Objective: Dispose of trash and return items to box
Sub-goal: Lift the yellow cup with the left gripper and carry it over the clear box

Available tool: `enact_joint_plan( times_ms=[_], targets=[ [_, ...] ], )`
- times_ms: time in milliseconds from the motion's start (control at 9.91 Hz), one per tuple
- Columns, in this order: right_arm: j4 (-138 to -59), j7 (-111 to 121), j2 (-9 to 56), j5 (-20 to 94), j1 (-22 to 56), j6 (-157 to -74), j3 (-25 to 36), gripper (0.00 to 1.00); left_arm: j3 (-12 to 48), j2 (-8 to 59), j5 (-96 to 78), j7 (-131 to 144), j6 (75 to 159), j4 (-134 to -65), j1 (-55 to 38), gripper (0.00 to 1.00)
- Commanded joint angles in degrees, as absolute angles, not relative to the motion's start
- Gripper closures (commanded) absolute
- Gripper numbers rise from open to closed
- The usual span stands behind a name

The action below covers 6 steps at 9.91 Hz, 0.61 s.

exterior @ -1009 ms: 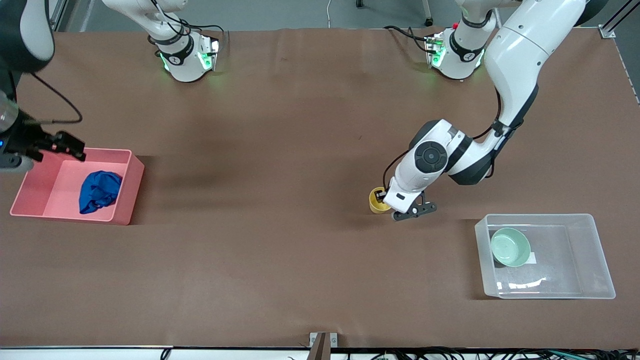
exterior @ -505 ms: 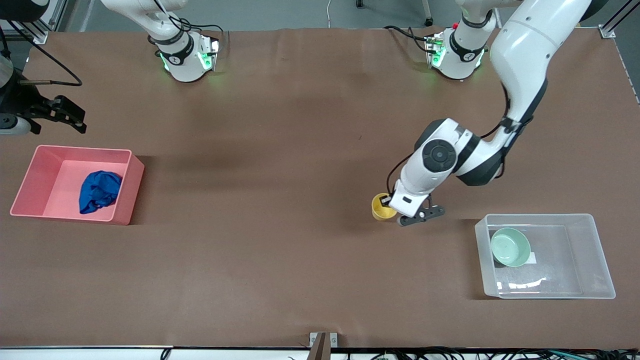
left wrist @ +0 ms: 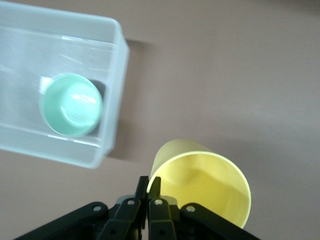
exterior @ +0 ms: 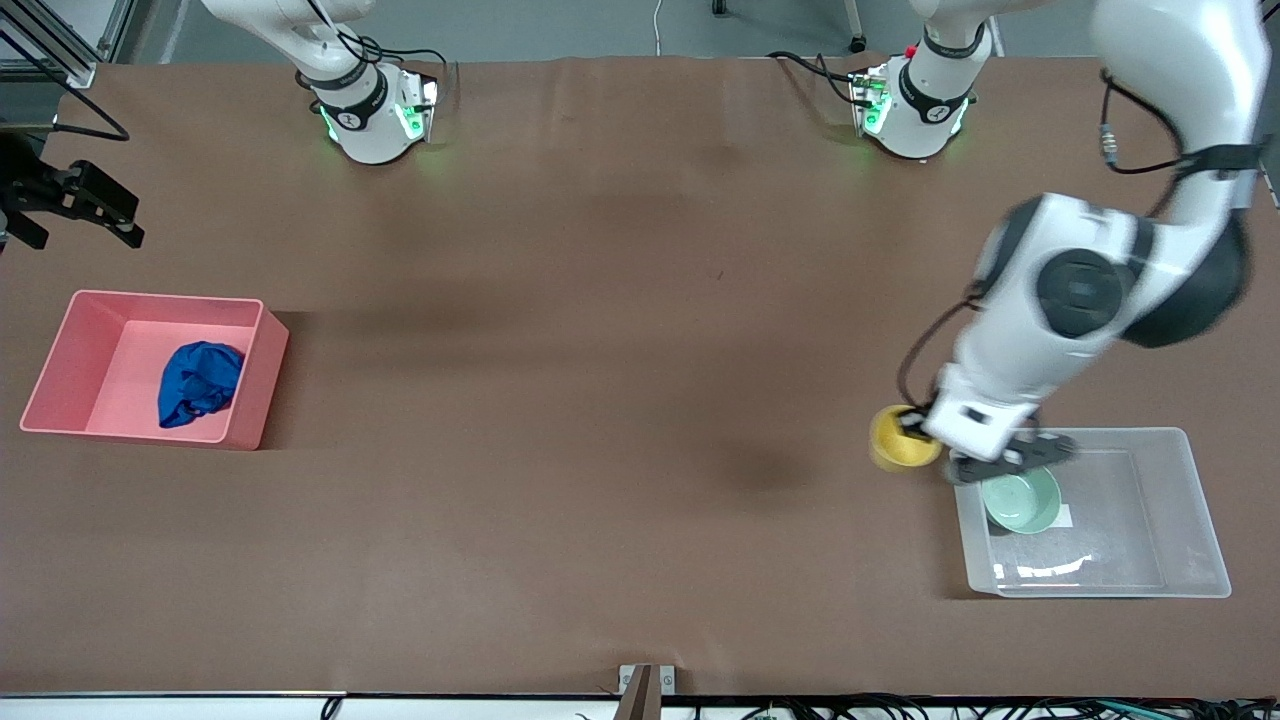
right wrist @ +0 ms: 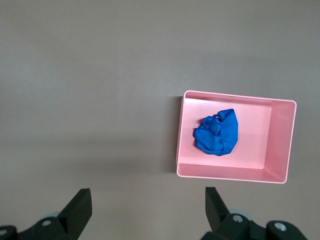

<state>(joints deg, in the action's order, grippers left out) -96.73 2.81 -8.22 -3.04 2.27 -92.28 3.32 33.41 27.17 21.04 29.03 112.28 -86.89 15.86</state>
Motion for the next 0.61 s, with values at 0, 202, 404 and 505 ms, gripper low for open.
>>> enact_joint_plan(
  times_ms=[0, 202, 404, 505],
  targets=[
    [-95.7, 2.7, -6.8, -2.2, 2.4, -91.6, 3.4, 0.0, 33.7, 30.3, 22.1, 15.5, 112.3, -87.0, 22.6, 1.0],
    [-95.5, 2.8, -5.9, -2.2, 2.2, -92.1, 3.4, 0.0, 33.4, 33.9, 22.1, 3.3, 113.2, -84.9, 27.0, 1.0],
    [-95.2, 2.9, -5.2, -2.1, 2.0, -92.2, 3.4, 0.0, 33.2, 37.9, 23.8, -3.4, 114.5, -83.2, 29.7, 1.0],
    [-94.1, 2.8, -4.4, -2.1, 2.0, -92.2, 3.4, 0.0, 33.2, 40.4, 24.1, -4.3, 117.2, -83.2, 30.7, 1.0]
  ],
)
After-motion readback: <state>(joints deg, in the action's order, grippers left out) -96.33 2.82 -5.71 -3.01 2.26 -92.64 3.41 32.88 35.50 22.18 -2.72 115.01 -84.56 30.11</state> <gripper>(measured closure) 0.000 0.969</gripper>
